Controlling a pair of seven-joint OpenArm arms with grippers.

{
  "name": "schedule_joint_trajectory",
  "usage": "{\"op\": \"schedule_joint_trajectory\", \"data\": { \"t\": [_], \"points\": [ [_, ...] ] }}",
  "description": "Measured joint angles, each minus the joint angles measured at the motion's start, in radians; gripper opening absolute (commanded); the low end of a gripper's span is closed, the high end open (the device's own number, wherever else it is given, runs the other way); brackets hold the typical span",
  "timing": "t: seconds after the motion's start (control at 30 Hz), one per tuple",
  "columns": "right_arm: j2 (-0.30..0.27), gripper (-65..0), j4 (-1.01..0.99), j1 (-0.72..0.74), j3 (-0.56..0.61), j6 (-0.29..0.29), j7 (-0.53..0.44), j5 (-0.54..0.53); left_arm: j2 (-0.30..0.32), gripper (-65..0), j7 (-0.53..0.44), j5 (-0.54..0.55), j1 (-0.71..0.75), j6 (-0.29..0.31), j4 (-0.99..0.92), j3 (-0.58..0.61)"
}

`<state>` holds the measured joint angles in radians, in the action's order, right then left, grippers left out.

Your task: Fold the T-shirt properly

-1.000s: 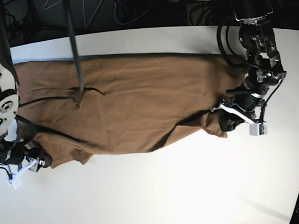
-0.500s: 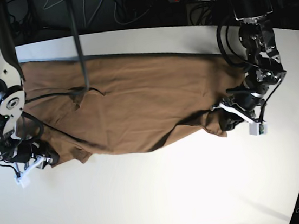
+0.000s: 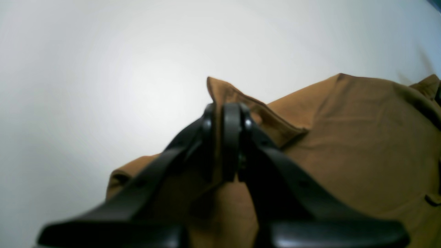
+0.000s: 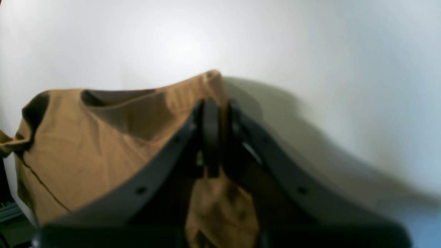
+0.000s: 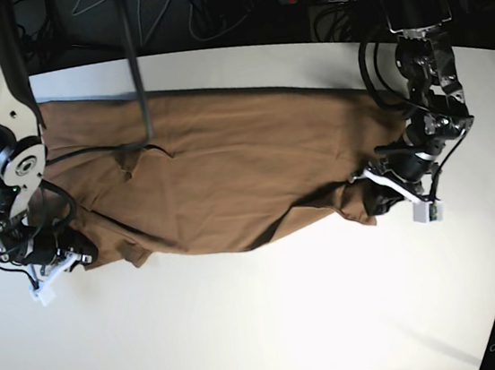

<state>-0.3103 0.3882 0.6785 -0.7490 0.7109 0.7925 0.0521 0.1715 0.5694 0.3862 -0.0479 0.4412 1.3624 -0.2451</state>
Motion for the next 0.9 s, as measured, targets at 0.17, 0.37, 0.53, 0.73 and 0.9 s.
{"op": "schedule_joint_trajectory", "data": {
  "t": [0.17,0.37,0.53,0.73,0.9],
  "points": [
    [0.000,-61.7,0.000,0.000,0.002,0.000,0.000,0.000,0.000,-61.7,0.000,0.001,0.000,0.000,0.004,0.000],
    [0.030,-61.7,0.152,-0.033,0.084,-0.004,0.019,0.035,-0.025,-61.7,0.005,0.004,0.027,0.001,0.107,0.000],
    [0.076,-61.7,0.358,-0.130,0.116,-0.005,0.026,0.034,-0.036,-61.7,0.002,0.003,0.034,0.000,0.139,-0.002],
    [0.140,-61.7,0.596,-0.266,0.179,-0.008,0.022,0.042,-0.041,-61.7,0.006,0.006,0.064,0.000,0.149,-0.001],
    [0.187,-61.7,0.781,-0.361,0.267,-0.015,0.054,0.065,-0.040,-61.7,-0.001,0.007,0.068,0.000,0.149,-0.002]
  ]
}}
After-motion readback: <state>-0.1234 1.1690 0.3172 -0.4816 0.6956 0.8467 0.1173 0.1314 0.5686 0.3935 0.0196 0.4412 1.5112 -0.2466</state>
